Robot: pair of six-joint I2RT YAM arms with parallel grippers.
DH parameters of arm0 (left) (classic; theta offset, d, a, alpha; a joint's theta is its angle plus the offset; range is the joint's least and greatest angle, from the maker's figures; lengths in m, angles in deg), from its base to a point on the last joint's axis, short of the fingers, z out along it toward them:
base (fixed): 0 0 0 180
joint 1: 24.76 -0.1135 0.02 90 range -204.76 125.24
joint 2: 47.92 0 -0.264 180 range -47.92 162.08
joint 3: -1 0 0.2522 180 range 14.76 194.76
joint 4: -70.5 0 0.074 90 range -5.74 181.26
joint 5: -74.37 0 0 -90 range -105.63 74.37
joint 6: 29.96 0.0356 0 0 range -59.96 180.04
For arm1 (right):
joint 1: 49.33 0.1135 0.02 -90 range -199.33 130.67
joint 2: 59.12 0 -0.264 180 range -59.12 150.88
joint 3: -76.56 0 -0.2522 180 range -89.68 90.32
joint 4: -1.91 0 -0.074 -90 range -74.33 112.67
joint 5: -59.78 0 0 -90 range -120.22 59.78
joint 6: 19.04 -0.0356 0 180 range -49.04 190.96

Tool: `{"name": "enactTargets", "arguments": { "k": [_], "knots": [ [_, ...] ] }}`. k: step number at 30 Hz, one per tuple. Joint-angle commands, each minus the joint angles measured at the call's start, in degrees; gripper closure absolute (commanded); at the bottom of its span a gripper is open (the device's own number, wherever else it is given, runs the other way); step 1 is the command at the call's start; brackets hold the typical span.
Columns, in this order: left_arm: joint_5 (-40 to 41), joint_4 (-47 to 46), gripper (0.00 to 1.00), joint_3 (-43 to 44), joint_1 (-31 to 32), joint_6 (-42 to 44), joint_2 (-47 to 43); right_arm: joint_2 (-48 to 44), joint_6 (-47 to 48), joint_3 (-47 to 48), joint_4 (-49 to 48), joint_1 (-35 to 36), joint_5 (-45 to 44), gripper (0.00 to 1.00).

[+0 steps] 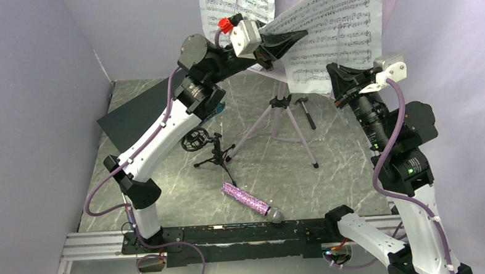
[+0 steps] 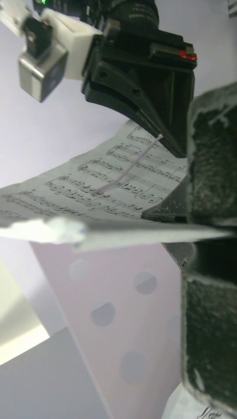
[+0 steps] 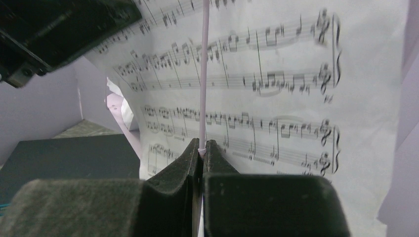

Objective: Set up the instrument practice props

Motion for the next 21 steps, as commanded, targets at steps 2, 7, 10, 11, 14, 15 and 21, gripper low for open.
{"name": "enactTargets", "arguments": {
  "k": [2, 7, 10, 11, 14, 15, 21],
  "knots": [
    [-2.3, -5.3, 0.97, 3.7, 0.4, -1.8, 1.2, -0.3, 0.3, 1.5, -2.8, 0.1, 2.5, 1.0],
    [-2.5, -4.7, 0.77, 5.7, 0.5, -2.0, 2.7, -0.2, 0.0, 1.4, -3.0, 0.1, 2.4, 1.0],
    [-2.3, -4.8, 0.62, 5.8, 0.6, -2.0, 3.0, -0.1, -0.2, 1.4, -3.0, 0.2, 2.6, 1.0],
    [-2.2, -4.7, 0.6, 5.9, 0.6, -2.0, 3.2, -0.1, -0.2, 1.4, -3.0, 0.2, 2.7, 1.0],
    [-1.9, -4.7, 0.52, 5.7, 0.7, -2.1, 3.4, -0.2, -0.2, 1.2, -3.1, 0.1, 2.3, 1.0],
    [-1.8, -4.8, 0.49, 5.5, 0.6, -2.1, 3.4, -0.3, -0.3, 1.2, -3.2, 0.1, 2.2, 1.0],
    [-1.4, -5.6, 0.32, 4.2, 0.7, -2.2, 2.6, -0.5, -0.3, 1.1, -3.4, 0.1, 1.9, 1.0]
  ]
}}
